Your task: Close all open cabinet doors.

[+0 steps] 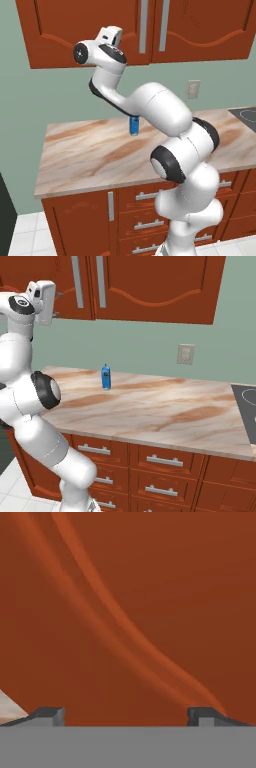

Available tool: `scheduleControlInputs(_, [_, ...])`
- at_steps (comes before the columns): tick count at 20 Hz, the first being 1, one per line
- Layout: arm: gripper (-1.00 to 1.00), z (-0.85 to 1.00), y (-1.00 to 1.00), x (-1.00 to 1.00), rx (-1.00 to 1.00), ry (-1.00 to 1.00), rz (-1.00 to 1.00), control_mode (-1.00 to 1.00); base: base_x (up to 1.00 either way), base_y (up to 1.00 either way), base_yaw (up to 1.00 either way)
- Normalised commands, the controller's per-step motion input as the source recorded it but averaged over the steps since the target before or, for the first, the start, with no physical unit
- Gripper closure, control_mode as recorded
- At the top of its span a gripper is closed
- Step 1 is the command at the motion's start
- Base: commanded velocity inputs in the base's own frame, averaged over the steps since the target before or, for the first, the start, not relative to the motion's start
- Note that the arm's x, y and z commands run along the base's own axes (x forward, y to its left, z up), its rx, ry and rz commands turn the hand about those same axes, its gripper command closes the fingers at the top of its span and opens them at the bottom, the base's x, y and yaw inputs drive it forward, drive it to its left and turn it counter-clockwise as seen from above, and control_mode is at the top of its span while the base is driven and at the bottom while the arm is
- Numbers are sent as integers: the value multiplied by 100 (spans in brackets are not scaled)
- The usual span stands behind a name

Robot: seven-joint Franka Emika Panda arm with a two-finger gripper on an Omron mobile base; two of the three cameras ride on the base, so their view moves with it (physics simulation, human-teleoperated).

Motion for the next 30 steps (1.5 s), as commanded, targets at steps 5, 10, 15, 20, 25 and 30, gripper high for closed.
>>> scheduleControlInputs(5, [-100, -19, -22, 40, 8, 0, 5, -100, 0, 0, 0])
scheduleControlInputs(10, [-100, -33, -17, 34, 8, 0, 5, -100, 0, 0, 0])
scheduleControlInputs(15, [-100, -28, -20, 69, 11, 1, 7, -100, 0, 0, 0])
scheduleControlInputs(20, [-100, -31, -26, 86, 12, 1, 8, -100, 0, 0, 0])
scheduleControlInputs(25, [-100, -41, -25, 65, 12, 0, 7, -100, 0, 0, 0])
scheduleControlInputs(30, [-100, -63, -3, -21, 6, 0, 4, -100, 0, 0, 0])
